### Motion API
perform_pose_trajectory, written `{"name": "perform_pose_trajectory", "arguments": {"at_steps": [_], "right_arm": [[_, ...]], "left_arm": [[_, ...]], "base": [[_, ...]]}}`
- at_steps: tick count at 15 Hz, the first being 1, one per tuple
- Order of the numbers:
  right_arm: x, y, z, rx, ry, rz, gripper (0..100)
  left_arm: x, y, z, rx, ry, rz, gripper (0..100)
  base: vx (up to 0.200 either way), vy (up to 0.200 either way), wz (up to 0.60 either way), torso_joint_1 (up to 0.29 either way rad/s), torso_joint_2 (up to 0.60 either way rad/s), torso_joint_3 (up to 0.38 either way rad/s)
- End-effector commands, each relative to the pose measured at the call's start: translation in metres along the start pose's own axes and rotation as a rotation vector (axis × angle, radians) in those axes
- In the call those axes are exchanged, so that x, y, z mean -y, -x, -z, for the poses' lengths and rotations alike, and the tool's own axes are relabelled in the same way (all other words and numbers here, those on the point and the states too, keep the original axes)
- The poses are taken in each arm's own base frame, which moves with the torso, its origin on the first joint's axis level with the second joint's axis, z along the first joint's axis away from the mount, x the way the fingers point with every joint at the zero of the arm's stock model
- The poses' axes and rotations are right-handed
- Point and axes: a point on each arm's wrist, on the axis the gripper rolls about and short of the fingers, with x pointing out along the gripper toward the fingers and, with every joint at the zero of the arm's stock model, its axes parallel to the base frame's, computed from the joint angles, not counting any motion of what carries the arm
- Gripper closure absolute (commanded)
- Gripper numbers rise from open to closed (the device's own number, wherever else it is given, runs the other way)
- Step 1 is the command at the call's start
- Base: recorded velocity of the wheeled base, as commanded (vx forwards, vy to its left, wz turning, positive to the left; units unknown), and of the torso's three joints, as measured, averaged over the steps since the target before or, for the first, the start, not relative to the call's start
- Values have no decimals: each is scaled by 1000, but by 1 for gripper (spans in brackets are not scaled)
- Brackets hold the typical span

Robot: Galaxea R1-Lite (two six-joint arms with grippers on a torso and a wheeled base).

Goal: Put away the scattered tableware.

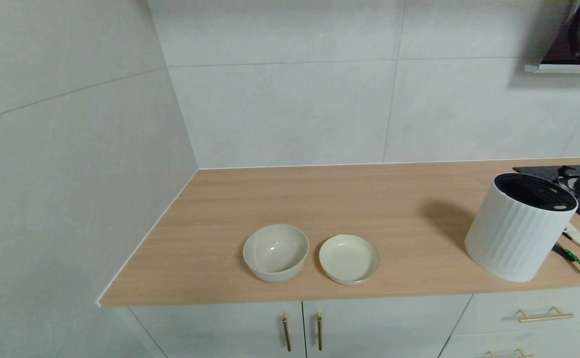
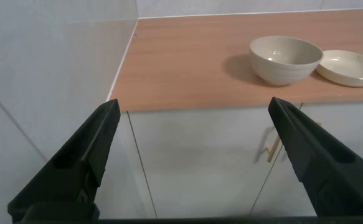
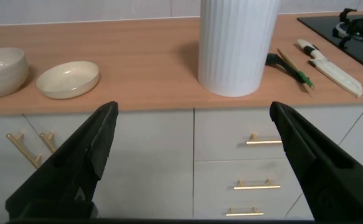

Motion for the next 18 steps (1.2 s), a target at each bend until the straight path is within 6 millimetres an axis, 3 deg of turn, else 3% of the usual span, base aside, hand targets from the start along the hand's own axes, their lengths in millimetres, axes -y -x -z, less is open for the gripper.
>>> {"name": "perform_pose_trajectory", "arguments": {"at_steps": [1,18], "right_arm": [[0,0,0,-1,0,0,0],[0,0,0,-1,0,0,0]], "left_arm": [[0,0,0,1,0,0,0],[0,0,0,1,0,0,0]], "base": [[0,0,0,-115,261,144],[0,0,0,-226,509,278]]}}
